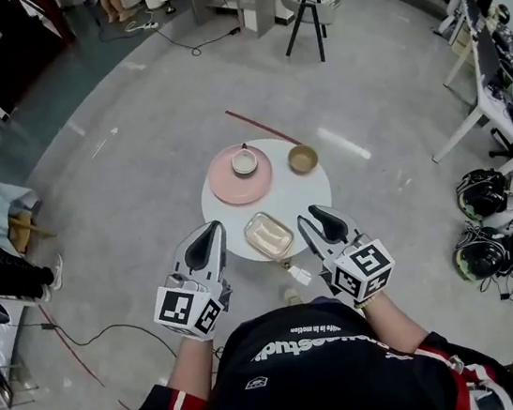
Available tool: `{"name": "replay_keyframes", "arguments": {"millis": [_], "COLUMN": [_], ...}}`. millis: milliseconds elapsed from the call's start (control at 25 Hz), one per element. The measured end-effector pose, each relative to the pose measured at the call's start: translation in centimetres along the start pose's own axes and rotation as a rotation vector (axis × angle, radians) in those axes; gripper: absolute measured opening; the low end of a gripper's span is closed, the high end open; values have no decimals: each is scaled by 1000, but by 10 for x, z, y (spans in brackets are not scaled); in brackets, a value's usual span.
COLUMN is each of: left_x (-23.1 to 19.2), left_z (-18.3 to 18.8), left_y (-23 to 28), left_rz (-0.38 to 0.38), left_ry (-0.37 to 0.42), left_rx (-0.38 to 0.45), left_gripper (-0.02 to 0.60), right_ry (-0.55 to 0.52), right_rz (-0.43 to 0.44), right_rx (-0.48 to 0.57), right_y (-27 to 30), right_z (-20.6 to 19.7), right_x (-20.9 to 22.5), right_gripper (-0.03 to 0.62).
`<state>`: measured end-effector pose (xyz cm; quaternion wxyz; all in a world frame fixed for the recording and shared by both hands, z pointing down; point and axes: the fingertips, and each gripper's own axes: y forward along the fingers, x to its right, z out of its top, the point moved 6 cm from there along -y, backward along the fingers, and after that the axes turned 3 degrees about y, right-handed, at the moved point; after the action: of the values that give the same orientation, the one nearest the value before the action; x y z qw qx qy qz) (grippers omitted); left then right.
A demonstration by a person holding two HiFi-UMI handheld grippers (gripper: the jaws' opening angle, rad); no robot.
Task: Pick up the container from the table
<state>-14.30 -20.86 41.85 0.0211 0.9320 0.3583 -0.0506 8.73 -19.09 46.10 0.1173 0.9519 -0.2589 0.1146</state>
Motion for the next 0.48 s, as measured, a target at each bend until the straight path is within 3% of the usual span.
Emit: {"name": "replay_keyframes", "arguments": {"millis": [280, 480], "left_x": [8, 1], "left_z": [-12, -22], "left_y": [22, 28], "left_rz": [21, 54], "left_ry": [22, 28], "left_rx": [-16, -18], "left_gripper": [25, 25], "right_ry": [44, 118], "right_rz": [31, 62], "right_rx": [-45, -138], "right_y": [9, 28], "right_z": [-18, -51], "right_x": [30, 51], "right_gripper": [141, 141]}}
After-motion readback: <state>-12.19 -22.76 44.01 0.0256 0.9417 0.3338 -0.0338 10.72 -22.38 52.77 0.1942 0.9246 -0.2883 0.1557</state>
